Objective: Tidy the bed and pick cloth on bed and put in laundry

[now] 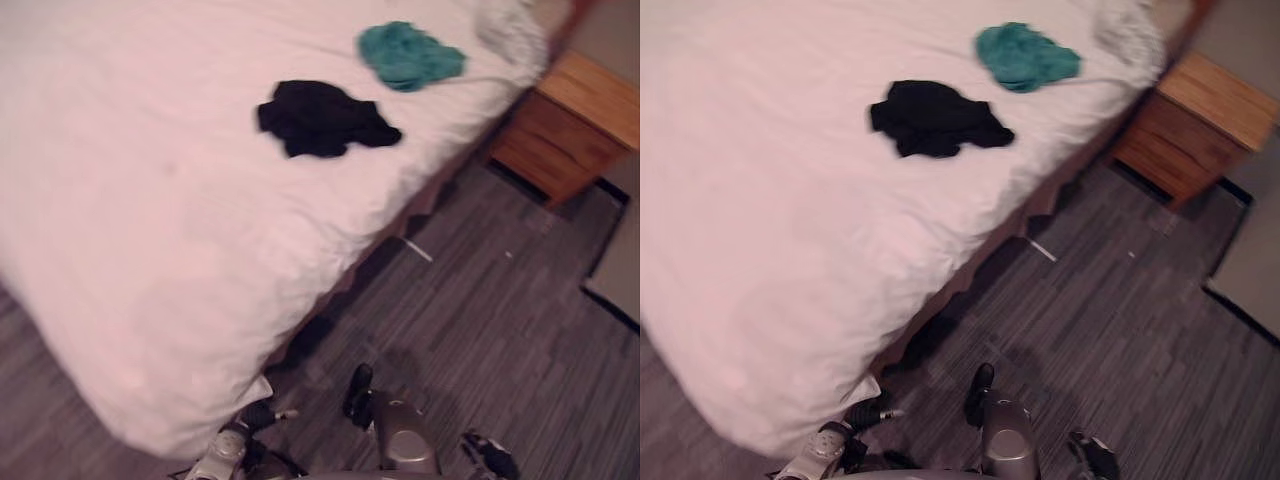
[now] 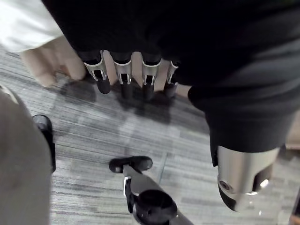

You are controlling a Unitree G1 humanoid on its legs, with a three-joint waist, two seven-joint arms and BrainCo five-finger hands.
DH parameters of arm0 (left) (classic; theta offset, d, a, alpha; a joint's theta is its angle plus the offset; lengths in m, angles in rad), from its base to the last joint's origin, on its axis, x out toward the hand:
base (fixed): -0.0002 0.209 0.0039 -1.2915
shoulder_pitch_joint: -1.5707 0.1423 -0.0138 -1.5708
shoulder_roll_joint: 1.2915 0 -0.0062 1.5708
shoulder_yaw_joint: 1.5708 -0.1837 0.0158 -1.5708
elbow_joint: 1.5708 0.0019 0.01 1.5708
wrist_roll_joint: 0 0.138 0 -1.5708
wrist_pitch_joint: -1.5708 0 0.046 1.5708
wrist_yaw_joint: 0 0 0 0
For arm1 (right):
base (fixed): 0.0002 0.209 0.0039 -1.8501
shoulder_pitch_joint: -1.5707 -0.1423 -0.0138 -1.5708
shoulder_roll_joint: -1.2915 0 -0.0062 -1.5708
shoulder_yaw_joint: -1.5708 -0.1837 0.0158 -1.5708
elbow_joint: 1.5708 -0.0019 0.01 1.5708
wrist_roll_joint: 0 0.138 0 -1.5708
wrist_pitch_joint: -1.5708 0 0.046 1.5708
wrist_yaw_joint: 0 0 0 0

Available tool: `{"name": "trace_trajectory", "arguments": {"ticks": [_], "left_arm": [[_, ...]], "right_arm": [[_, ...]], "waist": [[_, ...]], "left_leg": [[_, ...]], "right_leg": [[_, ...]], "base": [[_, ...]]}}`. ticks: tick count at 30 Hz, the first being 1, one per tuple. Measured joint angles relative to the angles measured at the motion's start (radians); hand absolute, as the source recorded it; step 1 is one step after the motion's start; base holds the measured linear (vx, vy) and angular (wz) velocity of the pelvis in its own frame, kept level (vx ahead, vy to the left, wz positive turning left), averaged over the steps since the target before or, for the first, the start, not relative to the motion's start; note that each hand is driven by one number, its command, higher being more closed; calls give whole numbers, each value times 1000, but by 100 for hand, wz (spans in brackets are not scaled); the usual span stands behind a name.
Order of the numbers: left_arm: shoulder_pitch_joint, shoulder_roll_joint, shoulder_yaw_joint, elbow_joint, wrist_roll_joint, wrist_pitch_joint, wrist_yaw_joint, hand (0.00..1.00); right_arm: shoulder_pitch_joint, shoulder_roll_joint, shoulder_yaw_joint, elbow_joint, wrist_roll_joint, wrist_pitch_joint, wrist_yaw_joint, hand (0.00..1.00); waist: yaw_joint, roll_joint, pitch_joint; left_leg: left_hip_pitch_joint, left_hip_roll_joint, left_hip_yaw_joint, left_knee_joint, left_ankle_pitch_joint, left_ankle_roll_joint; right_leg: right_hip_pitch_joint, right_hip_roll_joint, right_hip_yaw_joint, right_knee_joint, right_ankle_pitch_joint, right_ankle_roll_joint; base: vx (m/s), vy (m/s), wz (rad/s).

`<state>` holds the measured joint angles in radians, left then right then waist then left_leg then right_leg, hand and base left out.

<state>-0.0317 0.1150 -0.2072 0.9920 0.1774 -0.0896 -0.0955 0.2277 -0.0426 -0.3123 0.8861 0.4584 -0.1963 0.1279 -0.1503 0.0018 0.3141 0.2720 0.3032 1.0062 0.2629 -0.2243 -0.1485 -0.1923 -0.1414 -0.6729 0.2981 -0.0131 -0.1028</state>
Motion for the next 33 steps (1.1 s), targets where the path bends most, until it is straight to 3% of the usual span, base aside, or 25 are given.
{"name": "trace_trajectory", "arguments": {"ticks": [2,3,4,5,6,7,8,10,11,12,15,17,19,20,21,22,23,24,25,26,28,29,30,31,33], "left_arm": [[-32,-14,-35,2,34,-1,-16,0],[-54,-16,-69,2,55,-12,-22,0],[-57,-16,-73,3,57,-22,-26,0],[-51,-14,-71,4,54,-41,-22,0],[-27,-12,-64,4,44,-57,-5,0],[-22,-18,-60,4,21,-65,10,0],[-21,-21,-57,5,-9,-73,26,0],[-4,-18,-49,3,-71,-93,56,0],[-6,-17,-41,-2,-94,-107,64,0],[-8,-16,-22,-2,-130,-131,75,0],[-5,-17,-17,19,-151,-141,79,0],[1,-26,-18,43,-148,-140,88,0],[10,-16,-19,41,-145,-132,103,0],[9,-7,-17,42,-145,-132,108,0],[12,50,-16,66,-148,-124,121,0],[10,54,-16,70,-149,-122,121,0],[10,63,-18,85,-148,-112,125,0],[15,48,-19,86,-147,-112,122,0],[20,36,-18,87,-147,-113,121,0],[29,22,-16,86,-145,-115,116,0],[31,6,-14,78,-139,-115,111,0],[33,8,7,77,-136,-115,99,0],[37,15,24,80,-136,-114,96,0],[36,10,25,83,-136,-113,95,0],[33,12,25,82,-125,-116,76,0]], "right_arm": [[-4,8,23,-1,1,-15,32,0],[-4,10,57,-1,-6,-24,46,0],[-8,8,84,0,-24,-31,50,0],[-19,-2,127,3,-49,-40,53,0],[-39,-19,167,12,-81,-56,54,0],[-66,-35,185,28,-101,-69,55,0],[-116,-59,210,77,-123,-76,54,0],[-135,-65,236,123,-164,-82,56,0],[-134,-67,241,125,-186,-83,58,0],[-146,-72,249,125,-226,-85,65,0],[-162,-78,254,130,-255,-86,73,0],[-156,-87,256,131,-270,-86,72,0],[-126,-75,252,132,-271,-88,71,0],[-129,-61,253,136,-271,-86,73,0],[-135,-15,253,147,-269,-93,74,0],[-135,-11,252,147,-268,-95,74,0],[-138,-6,254,147,-268,-108,74,0],[-140,-18,262,146,-270,-116,77,0],[-140,-25,264,146,-269,-124,76,0],[-143,-41,276,136,-266,-140,74,0],[-152,-53,280,118,-272,-148,73,0],[-155,-52,282,110,-277,-149,71,0],[-156,-52,282,109,-283,-149,67,0],[-166,-51,277,111,-285,-148,62,0],[-195,-64,272,123,-303,-137,39,0]], "waist": [[-5,1,-5],[1,-16,-19],[4,-25,-34],[10,-25,-54],[36,-22,-71],[54,-11,-71],[79,4,-71],[107,-4,-68],[110,-12,-67],[114,-19,-65],[112,3,-76],[119,12,-83],[114,-36,-107],[130,-53,-109],[138,-92,-103],[135,-96,-102],[119,-111,-103],[108,-92,-104],[106,-77,-104],[106,-37,-105],[103,-8,-102],[104,-6,-97],[106,-3,-97],[108,21,-92],[96,29,-88]], "left_leg": [[33,6,-2,30,21,-12],[37,33,-35,142,51,11],[8,73,-100,275,86,66],[-85,119,-267,469,209,218],[-210,107,-475,648,283,237],[-284,74,-580,764,201,180],[-375,22,-685,866,103,150],[-444,-44,-767,791,19,146],[-457,-66,-772,684,1,140],[-465,-105,-804,459,-16,112],[-472,-166,-906,56,26,53],[-446,-187,-923,8,92,65],[-403,-266,-923,-4,99,154],[-381,-274,-916,-20,90,166],[-306,-287,-921,-55,74,188],[-295,-288,-924,-58,73,192],[-227,-281,-945,-70,57,190],[-188,-263,-964,-67,41,174],[-175,-253,-971,-68,34,167],[-157,-226,-980,-71,17,150],[-140,-197,-981,-74,-16,130],[-114,-184,-980,-72,-55,104],[-83,-166,-974,-68,-86,74],[-73,-146,-973,-66,-92,66],[-48,-110,-930,-14,-50,33]], "right_leg": [[-6,6,47,49,-45,11],[-12,9,103,89,-82,9],[-11,26,144,92,-100,5],[0,71,212,61,-102,-11],[4,126,315,16,-85,-28],[9,160,386,-6,-72,-41],[29,199,477,-22,-66,-51],[93,234,588,-48,-52,-20],[116,238,634,-55,-55,-9],[139,239,709,-69,-68,26],[146,236,829,-71,-99,66],[156,224,869,-31,-151,99],[141,163,861,105,-229,170],[102,156,826,197,-229,177],[8,121,710,454,-171,235],[2,117,701,485,-159,239],[-36,100,653,606,-167,187],[-42,100,616,574,-230,142],[-48,100,596,524,-252,130],[-63,99,548,336,-246,119],[-87,93,533,98,-170,126],[-91,67,535,-58,-49,146],[-69,66,501,-76,79,144],[-63,91,489,-59,55,117],[-75,110,478,67,-64,90]], "base": [[102,-99,-96],[162,-140,-108],[236,-219,-163],[177,-174,-215],[192,-99,-253],[179,37,-293],[238,115,-286],[203,119,-216],[238,139,-153],[231,153,-169],[304,253,-131],[398,342,-66],[385,329,-25],[421,240,-31],[259,108,-21],[363,42,26],[411,-113,57],[411,-113,62],[499,-144,50],[428,-116,34],[486,-169,21],[494,-244,5],[477,-251,-2],[455,-237,-11],[446,-245,-6]]}}
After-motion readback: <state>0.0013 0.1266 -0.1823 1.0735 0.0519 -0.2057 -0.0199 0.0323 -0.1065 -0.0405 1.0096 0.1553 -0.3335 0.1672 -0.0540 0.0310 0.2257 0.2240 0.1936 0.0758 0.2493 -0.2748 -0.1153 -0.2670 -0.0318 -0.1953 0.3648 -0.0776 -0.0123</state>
